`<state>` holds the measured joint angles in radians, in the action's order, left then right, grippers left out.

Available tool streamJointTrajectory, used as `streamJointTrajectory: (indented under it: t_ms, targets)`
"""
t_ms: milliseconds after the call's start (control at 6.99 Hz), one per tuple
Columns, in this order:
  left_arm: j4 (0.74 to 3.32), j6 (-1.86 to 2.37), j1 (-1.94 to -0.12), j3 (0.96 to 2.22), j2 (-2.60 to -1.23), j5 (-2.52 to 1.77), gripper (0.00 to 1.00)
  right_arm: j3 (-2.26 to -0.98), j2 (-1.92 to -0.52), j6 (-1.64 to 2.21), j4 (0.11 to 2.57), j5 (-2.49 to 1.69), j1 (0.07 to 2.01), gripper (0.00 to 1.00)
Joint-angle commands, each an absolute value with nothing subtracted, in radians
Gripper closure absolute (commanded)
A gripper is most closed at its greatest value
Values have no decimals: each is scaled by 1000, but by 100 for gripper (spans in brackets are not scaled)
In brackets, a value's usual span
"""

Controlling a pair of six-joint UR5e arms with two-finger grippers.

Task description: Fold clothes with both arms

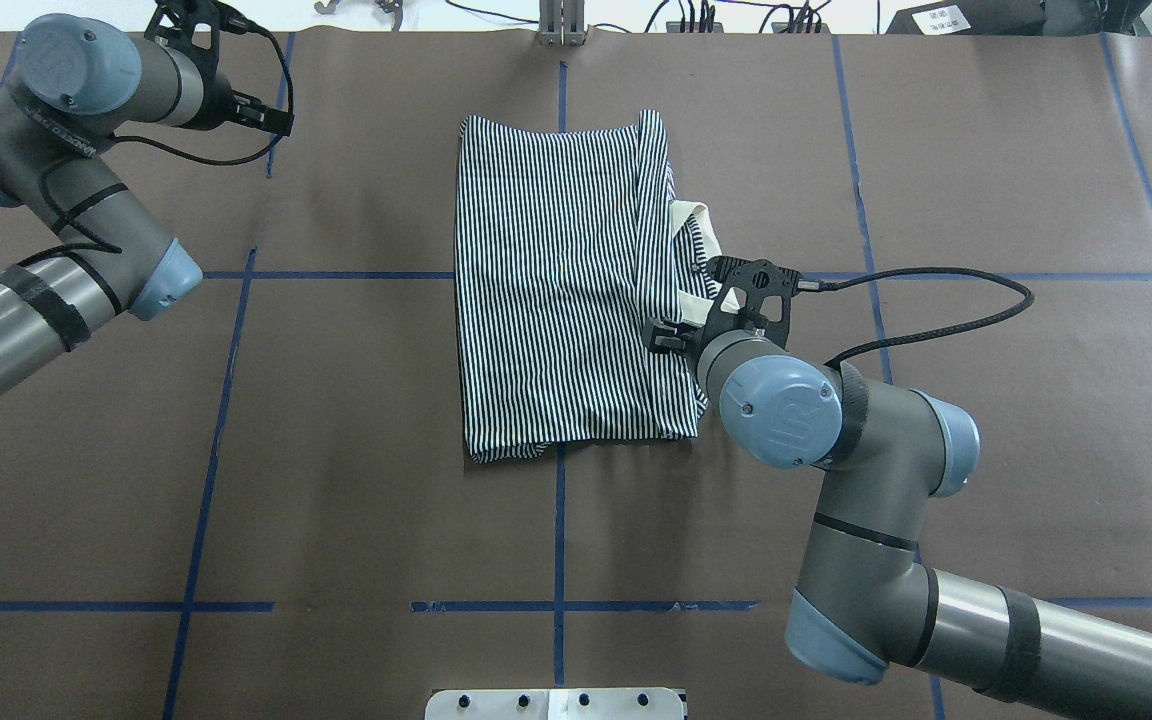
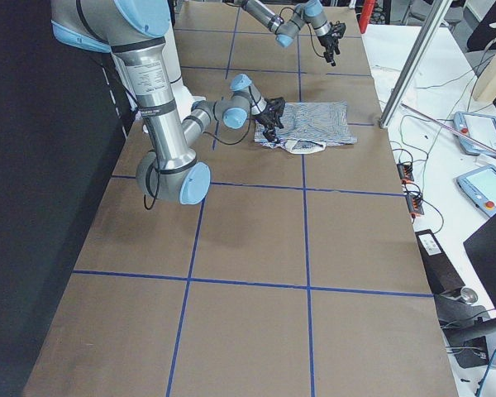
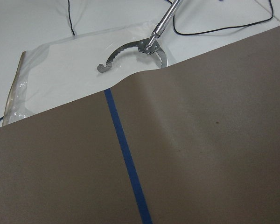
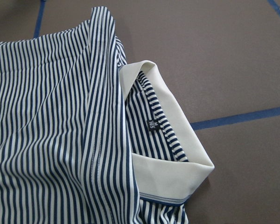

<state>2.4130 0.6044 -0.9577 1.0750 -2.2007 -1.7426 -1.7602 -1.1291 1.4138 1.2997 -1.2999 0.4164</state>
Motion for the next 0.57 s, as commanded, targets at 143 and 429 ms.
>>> streamJointTrajectory:
  t_ms: [143,429]
  targets:
    - [2413,606,-957,1074,-2200,-1743,0,-1844,-1131,1124,1445,-1226,324,0]
    - [2413,606,-957,1074,-2200,-1743,0,-1841,-1134,1075,1471,-1113,226,0]
